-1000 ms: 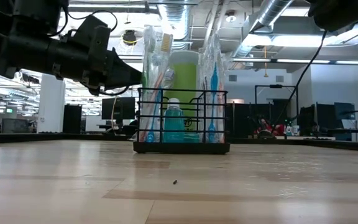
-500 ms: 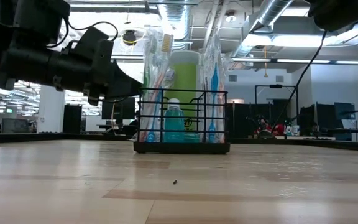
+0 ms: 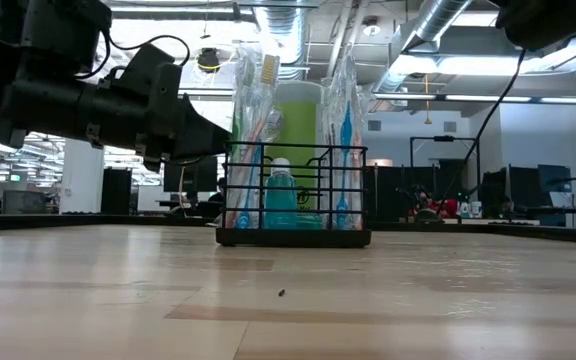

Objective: Pick & Place toothbrushing station
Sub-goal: Put the green toothbrush into the wire organizer, then return to Home Position

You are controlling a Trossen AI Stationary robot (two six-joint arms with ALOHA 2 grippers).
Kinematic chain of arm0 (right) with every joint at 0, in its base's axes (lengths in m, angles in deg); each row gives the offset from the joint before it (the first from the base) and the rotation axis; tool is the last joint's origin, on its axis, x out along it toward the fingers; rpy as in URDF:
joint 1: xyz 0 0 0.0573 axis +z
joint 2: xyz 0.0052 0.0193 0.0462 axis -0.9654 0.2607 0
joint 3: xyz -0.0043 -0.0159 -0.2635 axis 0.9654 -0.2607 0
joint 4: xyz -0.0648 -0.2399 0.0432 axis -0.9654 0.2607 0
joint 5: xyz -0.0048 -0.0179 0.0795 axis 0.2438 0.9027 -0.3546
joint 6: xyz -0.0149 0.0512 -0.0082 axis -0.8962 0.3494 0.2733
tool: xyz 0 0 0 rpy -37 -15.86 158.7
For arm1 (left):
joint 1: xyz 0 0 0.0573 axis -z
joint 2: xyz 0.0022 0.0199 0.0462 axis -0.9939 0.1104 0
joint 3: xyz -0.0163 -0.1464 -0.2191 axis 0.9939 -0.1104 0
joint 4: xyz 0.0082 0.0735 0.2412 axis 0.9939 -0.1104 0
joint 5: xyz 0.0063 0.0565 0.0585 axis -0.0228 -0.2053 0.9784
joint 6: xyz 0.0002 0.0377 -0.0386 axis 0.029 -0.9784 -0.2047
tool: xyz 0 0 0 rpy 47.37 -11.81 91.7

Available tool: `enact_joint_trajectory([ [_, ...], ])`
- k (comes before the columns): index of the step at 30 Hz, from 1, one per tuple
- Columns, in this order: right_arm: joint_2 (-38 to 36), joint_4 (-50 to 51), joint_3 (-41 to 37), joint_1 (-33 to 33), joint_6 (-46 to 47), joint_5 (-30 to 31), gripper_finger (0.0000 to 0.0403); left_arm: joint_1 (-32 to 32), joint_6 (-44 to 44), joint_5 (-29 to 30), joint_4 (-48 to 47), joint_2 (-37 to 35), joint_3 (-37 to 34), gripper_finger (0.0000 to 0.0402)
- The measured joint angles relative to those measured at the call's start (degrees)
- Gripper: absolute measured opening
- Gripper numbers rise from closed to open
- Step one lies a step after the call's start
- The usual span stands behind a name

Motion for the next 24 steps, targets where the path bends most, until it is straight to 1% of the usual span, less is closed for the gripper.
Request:
enact_joint_trajectory([
  [5,0.0,0.0,0.0,0.0,-0.02,0.0,0.0015,0.1,-0.84,-0.25,-0.24,-0.53,-0.03,0.0081],
  [11,0.0,0.02,0.0,-0.02,-0.04,0.0,0.0018,0.1,-3.04,-0.31,-2.16,-4.62,-0.31,0.0087],
  [17,0.0,1.57,0.0,-1.19,1.14,0.02,0.0022,0.12,-4.16,-0.53,-7.71,-10.15,-0.28,0.0088],
  [24,-0.02,1.86,0.0,-5.03,3.85,0.01,0.0014,0.23,-4.16,-0.53,-16.29,-16.93,-0.28,0.0088],
])
